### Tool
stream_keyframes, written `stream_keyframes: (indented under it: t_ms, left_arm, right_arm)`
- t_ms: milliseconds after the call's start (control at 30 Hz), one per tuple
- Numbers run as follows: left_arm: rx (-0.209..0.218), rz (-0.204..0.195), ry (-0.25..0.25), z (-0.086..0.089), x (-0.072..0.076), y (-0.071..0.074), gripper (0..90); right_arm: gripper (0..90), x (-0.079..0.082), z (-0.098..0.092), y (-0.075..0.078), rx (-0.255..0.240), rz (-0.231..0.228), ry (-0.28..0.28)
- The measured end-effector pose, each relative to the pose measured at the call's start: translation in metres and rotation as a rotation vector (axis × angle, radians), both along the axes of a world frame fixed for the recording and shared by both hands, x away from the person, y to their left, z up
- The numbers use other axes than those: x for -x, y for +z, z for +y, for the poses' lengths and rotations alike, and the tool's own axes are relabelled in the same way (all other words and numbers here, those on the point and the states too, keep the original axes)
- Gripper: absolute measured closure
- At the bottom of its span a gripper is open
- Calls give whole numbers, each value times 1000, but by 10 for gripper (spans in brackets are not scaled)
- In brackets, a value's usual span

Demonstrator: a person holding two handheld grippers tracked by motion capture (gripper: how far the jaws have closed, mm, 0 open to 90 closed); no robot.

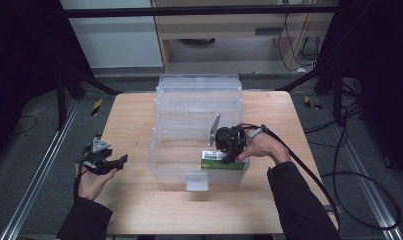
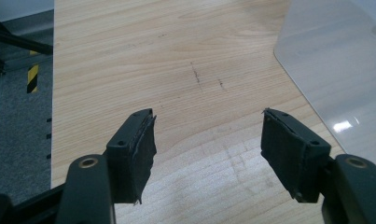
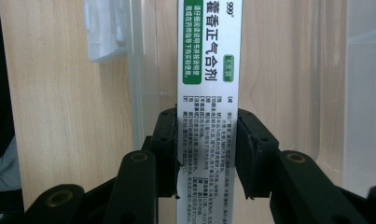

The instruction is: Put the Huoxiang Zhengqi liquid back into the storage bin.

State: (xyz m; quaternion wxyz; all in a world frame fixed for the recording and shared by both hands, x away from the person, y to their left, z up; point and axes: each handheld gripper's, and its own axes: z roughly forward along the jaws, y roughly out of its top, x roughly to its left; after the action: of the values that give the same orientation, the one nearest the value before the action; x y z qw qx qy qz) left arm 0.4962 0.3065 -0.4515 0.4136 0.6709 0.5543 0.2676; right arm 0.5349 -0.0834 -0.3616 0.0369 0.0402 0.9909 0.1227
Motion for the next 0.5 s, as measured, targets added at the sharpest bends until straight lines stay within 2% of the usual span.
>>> stream_keyframes:
  t_ms: [333, 500]
  left_arm:
    - [-2, 2, -1, 0, 0, 0, 343]
    - [-1, 0, 1, 0, 0, 0, 343]
  right_arm:
    - [636, -1, 2, -8, 14, 7, -10]
    - [635, -1, 2, -13, 11, 8, 5]
